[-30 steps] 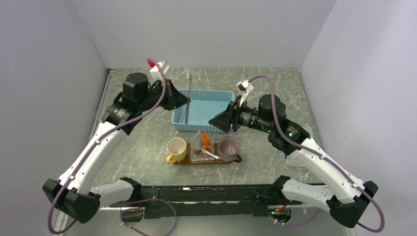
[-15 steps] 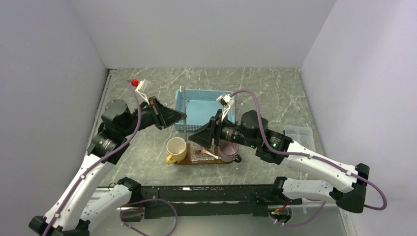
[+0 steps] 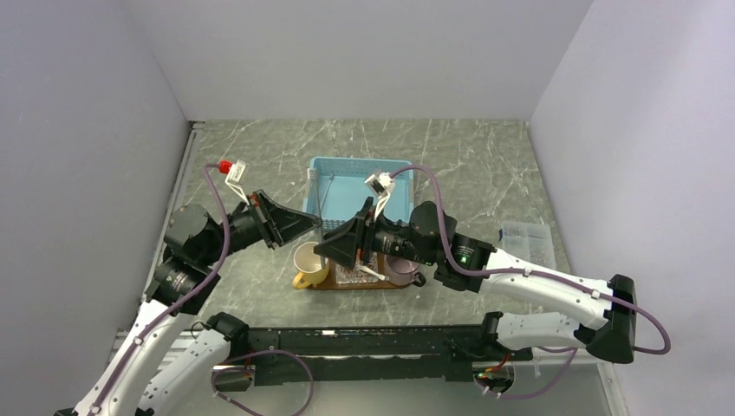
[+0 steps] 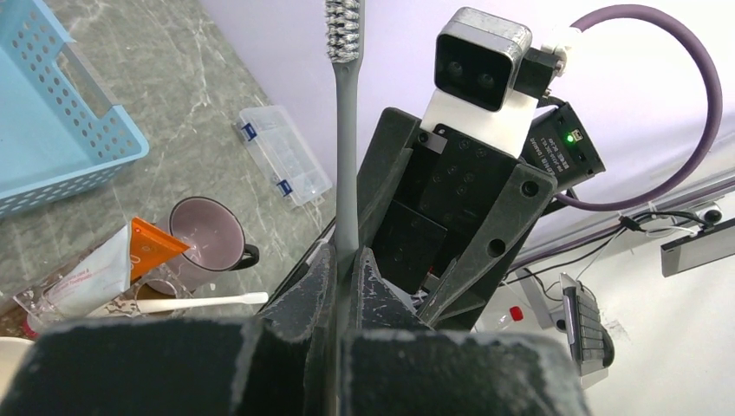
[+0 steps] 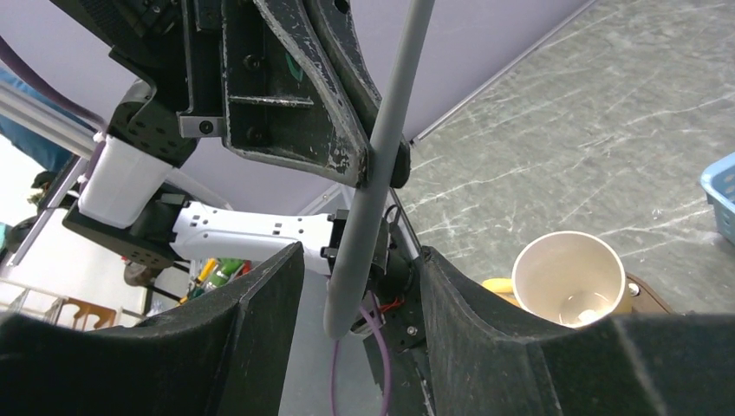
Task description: Prepare toiletry sets of a toothbrush and toothpaste on the tray
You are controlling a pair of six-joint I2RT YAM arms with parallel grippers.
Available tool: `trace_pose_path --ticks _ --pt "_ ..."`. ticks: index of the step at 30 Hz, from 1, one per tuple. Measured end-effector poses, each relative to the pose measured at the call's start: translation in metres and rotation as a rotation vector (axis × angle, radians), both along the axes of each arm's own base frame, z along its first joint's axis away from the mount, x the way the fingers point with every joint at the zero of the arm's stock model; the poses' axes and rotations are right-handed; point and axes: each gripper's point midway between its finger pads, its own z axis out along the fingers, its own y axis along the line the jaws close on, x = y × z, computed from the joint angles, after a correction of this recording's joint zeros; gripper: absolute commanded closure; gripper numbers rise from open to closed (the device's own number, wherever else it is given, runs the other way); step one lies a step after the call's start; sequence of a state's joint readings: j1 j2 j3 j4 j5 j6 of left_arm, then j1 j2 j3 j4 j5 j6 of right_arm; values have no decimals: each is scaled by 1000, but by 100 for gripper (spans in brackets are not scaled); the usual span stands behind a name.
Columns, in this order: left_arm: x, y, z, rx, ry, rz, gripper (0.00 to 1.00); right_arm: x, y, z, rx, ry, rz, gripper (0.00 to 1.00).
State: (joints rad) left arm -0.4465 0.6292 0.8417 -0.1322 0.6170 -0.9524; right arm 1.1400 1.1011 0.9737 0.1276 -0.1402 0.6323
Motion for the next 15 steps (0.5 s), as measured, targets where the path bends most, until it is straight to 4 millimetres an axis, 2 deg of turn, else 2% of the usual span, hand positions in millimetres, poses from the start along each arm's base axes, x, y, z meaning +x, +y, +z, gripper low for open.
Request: trace_pose_path --ticks 3,7,13,15 --pt "-2 -1 -3 -19 15 -8 100 -1 4 -2 0 0 6 49" --pt "-2 -4 -13 -43 47 -28 100 -2 8 -1 11 -5 16 57" --pt "-7 -5 -8 -75 40 -54 100 -3 9 0 26 -12 24 79" --pt "-10 -4 -4 -85 19 -60 100 -4 10 1 37 -11 30 92"
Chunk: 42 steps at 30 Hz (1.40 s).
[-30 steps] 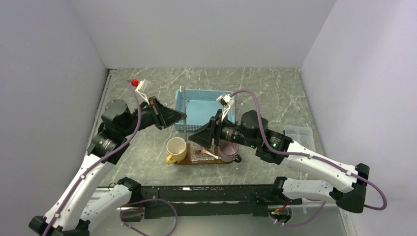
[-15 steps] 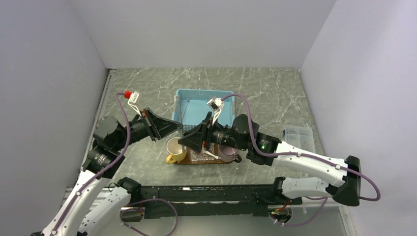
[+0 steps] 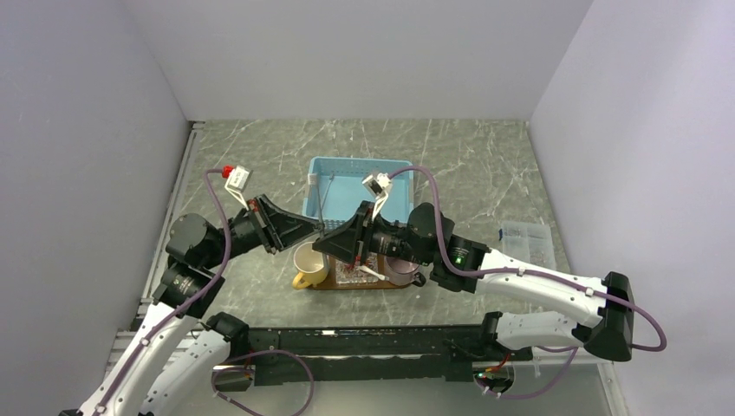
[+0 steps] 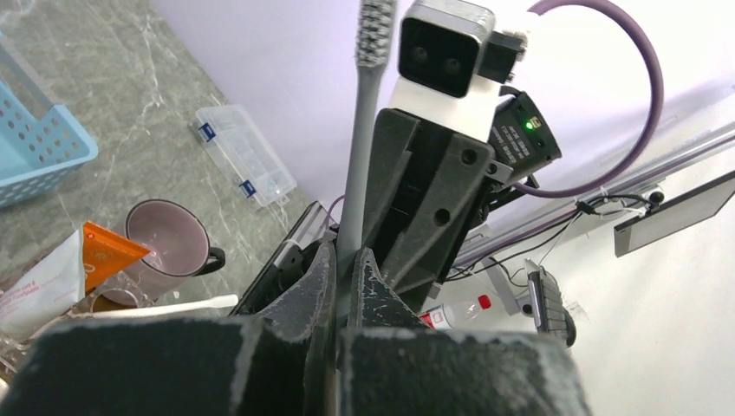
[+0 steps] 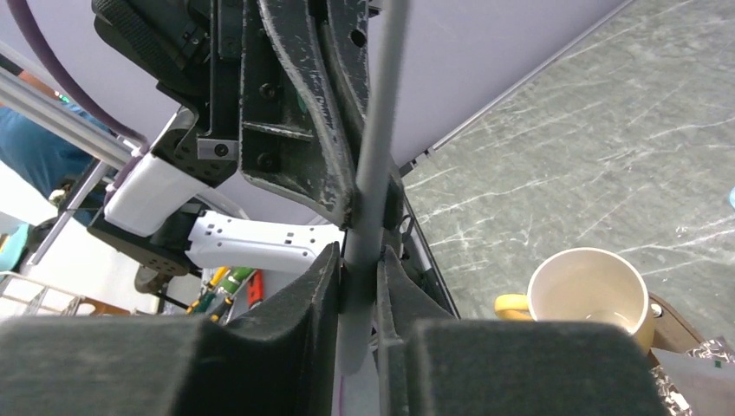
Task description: Prepare toiletry sets of a toothbrush and toothpaste on the tray
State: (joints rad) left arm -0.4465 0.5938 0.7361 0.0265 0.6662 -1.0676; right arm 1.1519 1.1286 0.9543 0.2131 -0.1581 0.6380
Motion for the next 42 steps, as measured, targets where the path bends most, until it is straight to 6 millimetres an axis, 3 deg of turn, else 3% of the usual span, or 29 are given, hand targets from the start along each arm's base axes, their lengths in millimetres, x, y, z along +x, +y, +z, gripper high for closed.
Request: trace_pose_path --ticks 1,5,6,12,15,18,30,42 --pt "-2 0 2 -6 -14 -6 100 0 0 1 6 4 -2 99" --pt "-3 -1 4 -17 -43 -18 100 1 -1 1 19 15 -6 100" --pt "-4 -1 3 -17 -45 -21 96 1 -1 1 20 16 -6 100" --pt "-3 -2 -3 7 -45 -25 47 -2 -4 -2 11 6 -1 100" --pt "-2 -1 -14 49 -28 -17 31 -3 -7 -4 -2 -10 -2 100" --pt "-2 1 -19 96 -30 -6 21 -3 -12 -12 -47 -25 -8 100" --pt "-18 15 1 236 -181 9 16 -17 -35 -78 -340 -47 69 100" --pt "-29 16 -30 361 -135 -88 16 -59 -69 -62 -330 -155 260 100"
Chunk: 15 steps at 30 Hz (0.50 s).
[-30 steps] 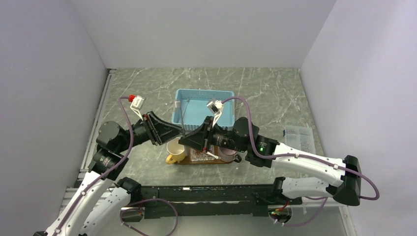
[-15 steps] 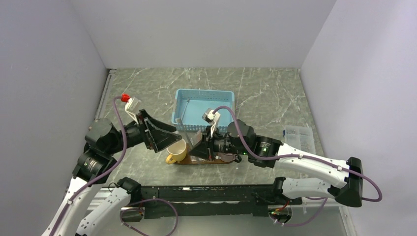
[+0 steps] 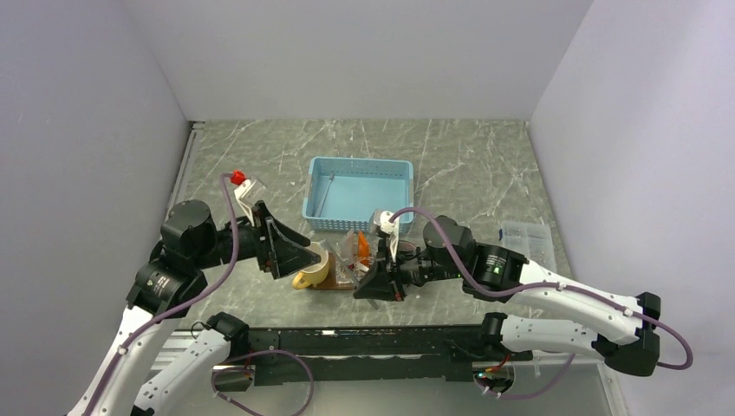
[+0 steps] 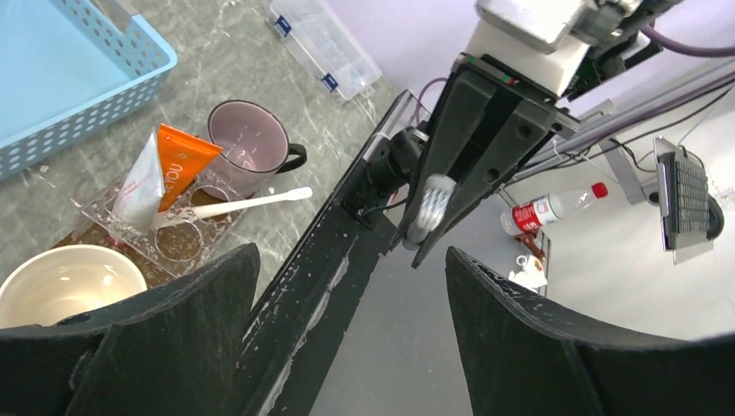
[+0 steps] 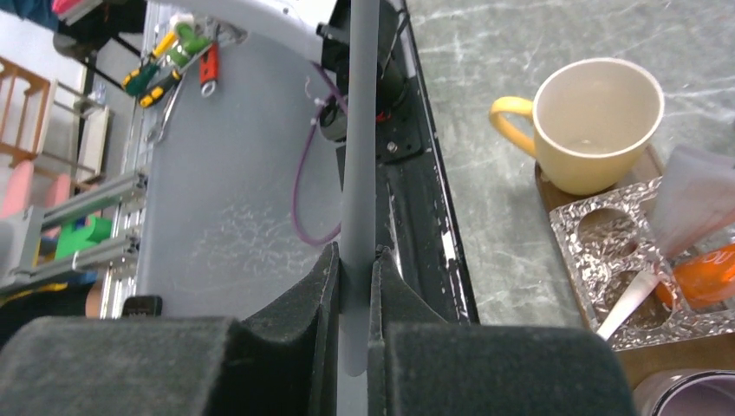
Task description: Prepare toiletry sets of a toothbrush and toothpaste on the tray
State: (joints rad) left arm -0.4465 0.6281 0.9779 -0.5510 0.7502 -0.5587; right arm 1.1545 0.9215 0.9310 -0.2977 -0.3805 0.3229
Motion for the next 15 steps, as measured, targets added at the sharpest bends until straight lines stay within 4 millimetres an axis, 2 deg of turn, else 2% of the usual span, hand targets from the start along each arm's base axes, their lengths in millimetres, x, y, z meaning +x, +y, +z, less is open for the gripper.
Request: trace_pose_path --ticks 8,15 --pt "-23 -2 4 -18 -23 -118 16 -12 -4 -32 -139 29 92 100" --pt "-35 -2 -2 -3 -21 -182 17 -20 -3 -29 -140 25 162 100"
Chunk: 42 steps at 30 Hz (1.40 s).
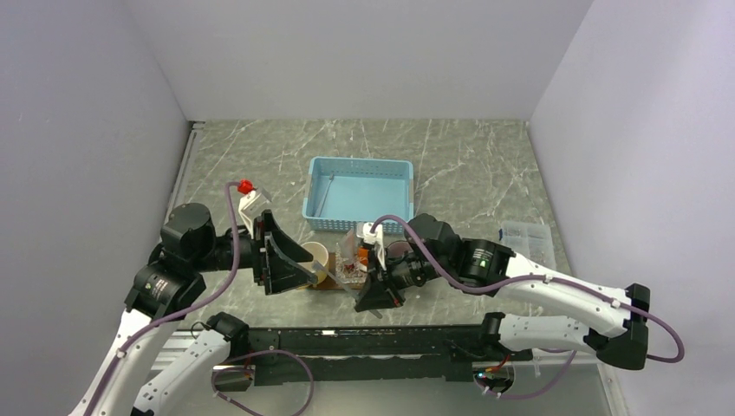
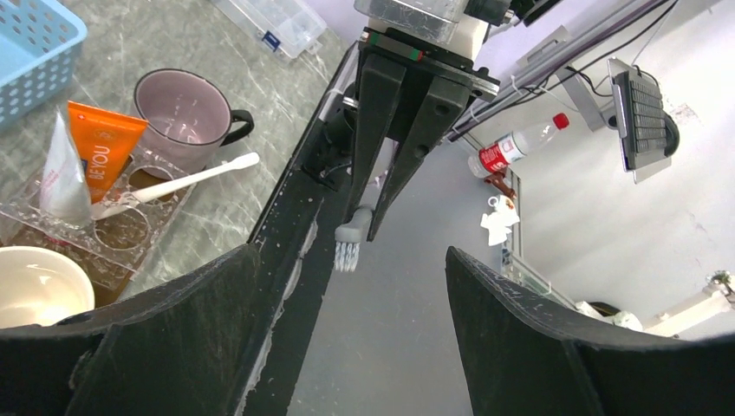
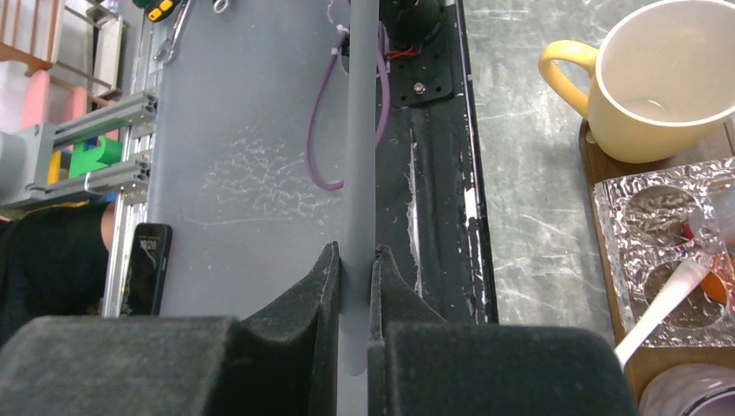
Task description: Prepare toiletry sets of a toothbrush and toothpaste on the tray
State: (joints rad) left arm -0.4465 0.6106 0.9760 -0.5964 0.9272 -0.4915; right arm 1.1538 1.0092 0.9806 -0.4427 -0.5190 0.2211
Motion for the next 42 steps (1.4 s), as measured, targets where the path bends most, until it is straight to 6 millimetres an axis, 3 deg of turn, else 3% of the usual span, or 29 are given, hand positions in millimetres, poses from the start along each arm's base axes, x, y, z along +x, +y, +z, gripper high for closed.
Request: trace_pose_path --ticks 7,18,30,38,40,42 --pt "-6 -1 -8 3 20 -46 24 -2 9 -11 -37 25 46 100" --pt "-10 -2 -17 28 28 -102 53 0 16 -7 -43 19 59 100" --pt "-10 -3 -22 44 45 -119 61 1 17 -12 -61 19 64 100" --pt "-9 -3 -26 55 47 -119 85 -1 17 -11 -57 22 75 100" --pt "-8 -3 -26 57 50 -120 98 -1 17 -11 -58 22 74 100" --pt "-8 -3 -27 59 52 -120 100 -1 16 -11 -61 23 74 100"
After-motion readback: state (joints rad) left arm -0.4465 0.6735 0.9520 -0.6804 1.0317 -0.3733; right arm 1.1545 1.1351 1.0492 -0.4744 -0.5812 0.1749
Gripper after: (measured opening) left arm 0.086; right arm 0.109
